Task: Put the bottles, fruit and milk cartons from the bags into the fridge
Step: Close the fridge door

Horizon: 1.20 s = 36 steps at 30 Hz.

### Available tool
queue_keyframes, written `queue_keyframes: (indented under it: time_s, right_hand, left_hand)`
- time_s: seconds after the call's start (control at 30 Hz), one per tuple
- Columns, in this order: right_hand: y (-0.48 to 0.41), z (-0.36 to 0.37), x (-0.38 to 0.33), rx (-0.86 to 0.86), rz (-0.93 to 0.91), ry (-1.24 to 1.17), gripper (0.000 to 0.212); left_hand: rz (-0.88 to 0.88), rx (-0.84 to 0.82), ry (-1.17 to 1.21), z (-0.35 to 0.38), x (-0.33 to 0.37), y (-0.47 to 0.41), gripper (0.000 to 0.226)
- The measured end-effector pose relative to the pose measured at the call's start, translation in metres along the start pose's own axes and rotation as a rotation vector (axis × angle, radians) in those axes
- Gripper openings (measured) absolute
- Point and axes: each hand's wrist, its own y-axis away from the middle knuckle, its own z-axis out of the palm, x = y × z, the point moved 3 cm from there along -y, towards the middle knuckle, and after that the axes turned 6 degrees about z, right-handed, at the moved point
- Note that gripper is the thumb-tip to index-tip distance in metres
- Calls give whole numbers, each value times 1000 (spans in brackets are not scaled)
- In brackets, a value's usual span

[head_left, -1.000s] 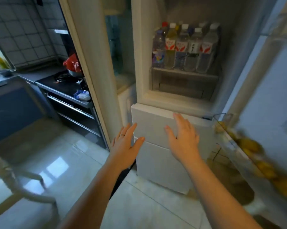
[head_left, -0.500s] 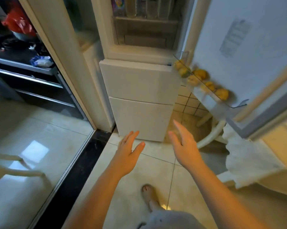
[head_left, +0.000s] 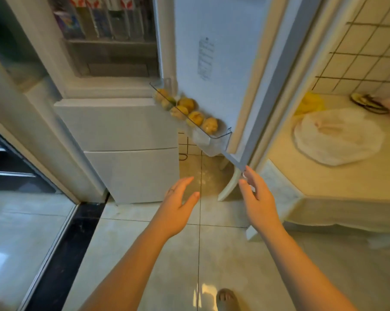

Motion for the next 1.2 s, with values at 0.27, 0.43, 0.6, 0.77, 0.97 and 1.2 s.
queue_keyframes:
  time_s: [0.27, 0.43, 0.6, 0.77, 0.97, 1.2]
  right_hand:
    - [-46, -68, 19, 50, 11, -95, 54]
    - [-71, -72, 23, -80, -31, -71, 61]
    - [-83, -71, 24, -165, -66, -57, 75]
    - [-83, -67, 22, -262, -131, -34, 65]
    - [-70, -33, 8, -452, -241, -55, 61]
    - [-48, 29, -4, -646, -274, 32, 82]
  left_hand:
    - [50, 9, 39, 65, 60, -46, 51]
    - [13, 57, 71, 89, 78, -67, 53]
    - [-36, 147, 114, 101, 83, -80, 53]
    - [-97, 235, 195, 100, 79, -78, 44]
    - [-168, 399, 201, 80, 61, -61, 29]
    - [-257, 648, 243, 35, 23, -33, 26]
